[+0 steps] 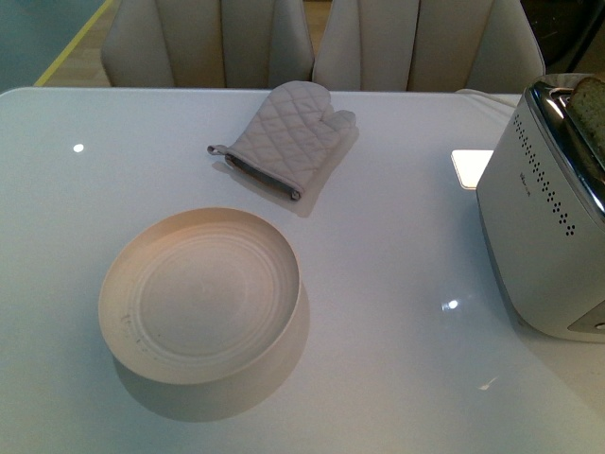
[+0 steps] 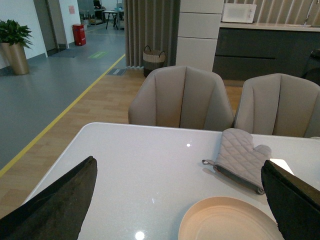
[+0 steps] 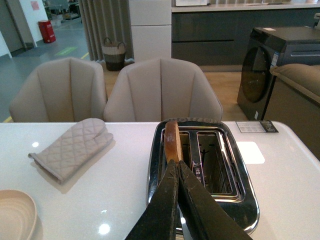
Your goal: Put bread into toaster
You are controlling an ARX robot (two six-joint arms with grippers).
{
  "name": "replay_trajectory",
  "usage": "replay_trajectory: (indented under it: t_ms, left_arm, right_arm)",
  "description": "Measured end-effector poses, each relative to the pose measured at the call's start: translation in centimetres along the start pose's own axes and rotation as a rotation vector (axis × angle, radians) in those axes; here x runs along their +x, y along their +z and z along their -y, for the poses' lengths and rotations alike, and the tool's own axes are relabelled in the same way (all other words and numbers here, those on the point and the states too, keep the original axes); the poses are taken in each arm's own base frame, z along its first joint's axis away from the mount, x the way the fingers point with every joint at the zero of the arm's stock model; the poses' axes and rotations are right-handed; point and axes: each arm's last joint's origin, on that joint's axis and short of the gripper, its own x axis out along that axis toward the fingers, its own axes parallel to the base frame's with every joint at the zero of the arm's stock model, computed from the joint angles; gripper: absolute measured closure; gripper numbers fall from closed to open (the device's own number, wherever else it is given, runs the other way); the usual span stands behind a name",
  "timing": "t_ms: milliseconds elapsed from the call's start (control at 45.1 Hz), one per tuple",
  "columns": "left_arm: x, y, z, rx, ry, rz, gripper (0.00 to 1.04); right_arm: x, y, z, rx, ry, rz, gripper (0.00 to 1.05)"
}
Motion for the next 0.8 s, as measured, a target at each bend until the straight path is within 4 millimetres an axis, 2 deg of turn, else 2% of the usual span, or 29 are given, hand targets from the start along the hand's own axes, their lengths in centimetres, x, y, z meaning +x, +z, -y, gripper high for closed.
replay_trajectory:
  t_ms: [133,443,620,753,798]
  left_arm:
    - [0.0,0.0,0.0,0.0,0.0,0.0,0.07]
    - [0.0,0.0,0.0,0.0,0.0,0.0,0.07]
    - [0.0,0.0,0.0,0.0,0.0,0.0,0.07]
    - [0.0,0.0,0.0,0.0,0.0,0.0,0.07]
    - [0.0,0.0,0.0,0.0,0.0,0.0,0.07]
  right_arm:
    - [-1.1,-0.3,0.0,0.0,-0.001,-0.012,1.03]
    - [-1.2,-0.3,0.0,-0.002,-0.001,-0.005,1.01]
    - [-1.2,-0.3,0.0,-0.002,-0.001,-0.004,0.73]
    - [-1.2,-0.3,0.0,-0.002,-0.001,-0.004,0.44]
    - [-1.2,-0.3,0.0,-0.002,-0.001,-0.004,0.37]
